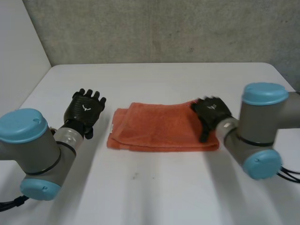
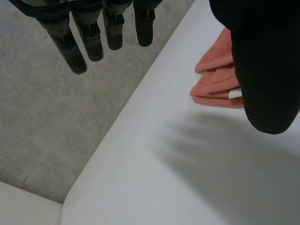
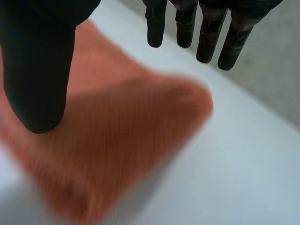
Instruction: Fold the laundry
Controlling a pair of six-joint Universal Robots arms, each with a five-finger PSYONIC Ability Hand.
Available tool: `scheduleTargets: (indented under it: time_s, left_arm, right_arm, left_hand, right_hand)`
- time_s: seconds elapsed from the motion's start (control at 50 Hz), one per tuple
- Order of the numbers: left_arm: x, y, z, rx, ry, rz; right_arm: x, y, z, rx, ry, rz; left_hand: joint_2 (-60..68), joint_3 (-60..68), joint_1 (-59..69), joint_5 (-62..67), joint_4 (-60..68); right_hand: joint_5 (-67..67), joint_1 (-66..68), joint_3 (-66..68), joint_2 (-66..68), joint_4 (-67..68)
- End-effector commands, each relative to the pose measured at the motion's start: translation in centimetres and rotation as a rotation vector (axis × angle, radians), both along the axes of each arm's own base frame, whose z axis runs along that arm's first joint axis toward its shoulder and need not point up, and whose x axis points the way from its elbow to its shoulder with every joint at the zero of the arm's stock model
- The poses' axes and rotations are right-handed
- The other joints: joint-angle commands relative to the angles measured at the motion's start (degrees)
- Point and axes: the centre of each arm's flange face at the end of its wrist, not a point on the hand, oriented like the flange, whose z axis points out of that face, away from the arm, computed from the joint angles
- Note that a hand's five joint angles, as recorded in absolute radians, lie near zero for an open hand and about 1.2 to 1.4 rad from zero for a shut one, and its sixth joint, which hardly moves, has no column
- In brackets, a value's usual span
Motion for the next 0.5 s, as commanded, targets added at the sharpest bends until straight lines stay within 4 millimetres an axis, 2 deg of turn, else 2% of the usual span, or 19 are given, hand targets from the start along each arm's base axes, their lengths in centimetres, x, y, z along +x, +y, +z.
scheduleTargets:
  time_s: [0.02, 0.04, 0.06, 0.08, 0.12, 0.26, 0.3, 0.32, 0.34, 0.38, 0.4, 0.42, 0.48, 0.5]
  left_arm:
    - [-0.4, 0.2, 0.0, -0.002, 0.001, -0.012]
    - [-0.3, 0.3, 0.0, 0.0, 0.0, -0.012]
    - [-0.3, 0.3, 0.0, -0.001, 0.0, -0.01]
    - [-0.3, 0.3, 0.0, -0.001, 0.0, -0.01]
    - [-0.3, 0.3, -0.1, 0.002, -0.001, -0.01]
    - [-0.3, 0.4, -0.1, 0.005, -0.002, -0.01]
    - [-0.3, 0.5, -0.1, 0.004, -0.002, -0.012]
    - [-0.3, 0.5, -0.1, 0.004, -0.002, -0.012]
    - [-0.3, 0.5, -0.2, 0.007, -0.003, -0.01]
    - [-0.3, 0.5, -0.1, 0.005, -0.002, -0.01]
    - [-0.3, 0.5, -0.1, 0.007, -0.003, -0.01]
    - [-0.3, 0.5, 0.0, 0.004, -0.002, -0.01]
    - [-0.2, 0.5, 0.4, -0.006, 0.002, -0.007]
    - [-0.2, 0.5, 0.5, -0.009, 0.003, -0.007]
  right_arm:
    - [-3.8, 0.2, -2.6, 0.15, 0.055, -0.08]
    - [-3.9, 0.1, -2.7, 0.152, 0.056, -0.085]
    - [-4.0, -0.2, -2.7, 0.147, 0.054, -0.092]
    - [-4.1, -0.3, -2.6, 0.141, 0.05, -0.095]
    - [-3.8, -1.1, -2.1, 0.087, 0.025, -0.091]
    - [-2.3, -3.1, 0.6, -0.099, -0.051, -0.06]
    - [0.4, -2.8, 3.6, -0.188, -0.107, -0.002]
    - [1.5, -2.4, 4.4, -0.21, -0.12, 0.024]
    - [3.5, -1.3, 5.4, -0.237, -0.14, 0.079]
    - [5.6, -0.1, 5.9, -0.254, -0.147, 0.142]
    - [6.6, 0.5, 5.9, -0.256, -0.149, 0.177]
    - [8.5, 1.6, 5.2, -0.241, -0.151, 0.241]
    - [11.1, 3.5, 3.9, -0.21, -0.148, 0.348]
    - [12.6, 5.0, 2.8, -0.179, -0.139, 0.428]
  left_hand:
    - [-1.63, -2.24, -1.99, -2.7, -1.72]
    - [-1.63, -2.24, -1.99, -2.7, -1.72]
    - [-1.63, -2.24, -1.99, -2.7, -1.72]
    - [-1.63, -2.24, -1.99, -2.7, -1.72]
    - [-1.63, -2.24, -1.99, -2.7, -1.72]
    - [-1.63, -2.24, -1.99, -2.7, -1.72]
    - [-1.63, -2.24, -1.99, -2.7, -1.72]
    - [-1.63, -2.24, -1.99, -2.7, -1.72]
    - [-1.63, -2.24, -1.99, -2.7, -1.72]
    - [-1.63, -2.24, -1.99, -2.7, -1.72]
    - [-1.63, -2.24, -1.99, -2.7, -1.72]
    - [-1.63, -2.24, -1.99, -2.7, -1.72]
    - [-1.63, -2.24, -1.99, -2.7, -1.72]
    - [-1.63, -2.24, -1.99, -2.7, -1.72]
  right_hand:
    - [16.05, 18.11, 17.37, 17.09, 16.51]
    - [21.74, 23.8, 23.07, 22.79, 22.2]
    - [40.79, 42.84, 42.11, 41.83, 41.25]
    - [51.8, 53.86, 53.12, 52.85, 52.26]
    - [66.1, 68.16, 67.42, 67.15, 66.56]
    - [66.15, 68.21, 67.47, 67.2, 66.61]
    - [66.15, 68.21, 67.47, 67.2, 66.61]
    - [66.15, 68.21, 67.47, 67.2, 66.61]
    - [66.15, 68.21, 67.47, 67.2, 66.61]
    - [66.15, 68.21, 67.47, 67.2, 66.61]
    - [66.15, 68.21, 67.47, 67.2, 66.61]
    - [66.15, 68.21, 67.47, 67.2, 66.61]
    - [66.15, 68.21, 67.47, 67.2, 66.61]
    - [66.15, 68.21, 67.47, 67.2, 66.61]
